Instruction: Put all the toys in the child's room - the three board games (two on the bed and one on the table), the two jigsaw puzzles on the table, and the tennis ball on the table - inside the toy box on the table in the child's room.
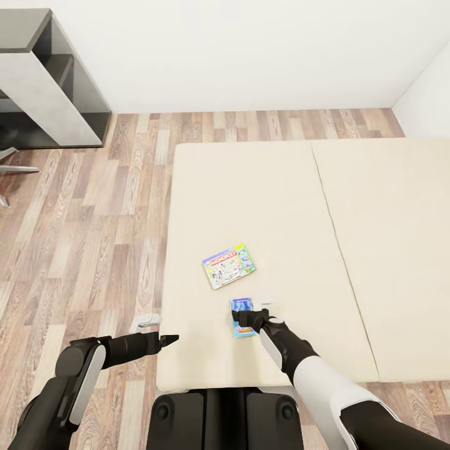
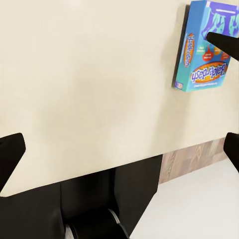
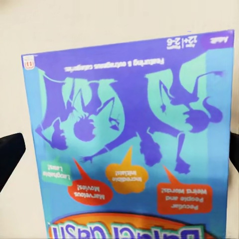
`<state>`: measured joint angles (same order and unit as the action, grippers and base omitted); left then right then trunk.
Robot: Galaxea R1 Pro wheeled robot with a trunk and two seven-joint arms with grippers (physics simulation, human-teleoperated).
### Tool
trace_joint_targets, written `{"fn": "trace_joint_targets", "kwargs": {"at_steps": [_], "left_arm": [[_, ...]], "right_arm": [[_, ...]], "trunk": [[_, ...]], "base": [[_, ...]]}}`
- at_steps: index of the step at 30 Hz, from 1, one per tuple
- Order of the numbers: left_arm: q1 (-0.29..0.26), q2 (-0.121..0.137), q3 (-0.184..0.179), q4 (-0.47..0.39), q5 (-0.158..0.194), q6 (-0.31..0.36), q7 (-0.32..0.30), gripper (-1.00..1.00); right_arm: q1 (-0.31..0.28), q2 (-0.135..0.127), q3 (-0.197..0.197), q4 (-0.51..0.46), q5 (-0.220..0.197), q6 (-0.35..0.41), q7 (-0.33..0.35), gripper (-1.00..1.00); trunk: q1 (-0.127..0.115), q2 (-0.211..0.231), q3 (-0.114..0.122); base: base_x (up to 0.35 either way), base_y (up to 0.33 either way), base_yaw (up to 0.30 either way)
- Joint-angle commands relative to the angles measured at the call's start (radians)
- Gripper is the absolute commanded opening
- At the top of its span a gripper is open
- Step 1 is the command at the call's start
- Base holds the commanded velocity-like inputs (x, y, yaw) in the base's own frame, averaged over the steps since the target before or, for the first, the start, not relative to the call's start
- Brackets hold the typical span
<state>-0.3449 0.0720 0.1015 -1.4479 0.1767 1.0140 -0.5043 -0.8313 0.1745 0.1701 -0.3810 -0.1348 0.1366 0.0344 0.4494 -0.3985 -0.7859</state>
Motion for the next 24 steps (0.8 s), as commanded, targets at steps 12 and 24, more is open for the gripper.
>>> {"fn": "trace_joint_targets", "kwargs": {"at_steps": [12, 24], "left_arm": [[0.000, 0.000, 0.001, 0.000, 0.004, 0.007, 0.000, 1.00], [0.000, 0.000, 0.001, 0.000, 0.004, 0.008, 0.000, 1.00]], "right_arm": [[-0.002, 0.000, 0.006, -0.001, -0.008, 0.100, -0.002, 1.00], [-0.002, 0.000, 0.006, -0.001, -0.009, 0.115, -0.002, 1.00]], "trunk": [[0.001, -0.002, -0.001], [0.001, -0.002, -0.001]], "base": [[0.000, 0.000, 0.000], [0.000, 0.002, 0.000]]}}
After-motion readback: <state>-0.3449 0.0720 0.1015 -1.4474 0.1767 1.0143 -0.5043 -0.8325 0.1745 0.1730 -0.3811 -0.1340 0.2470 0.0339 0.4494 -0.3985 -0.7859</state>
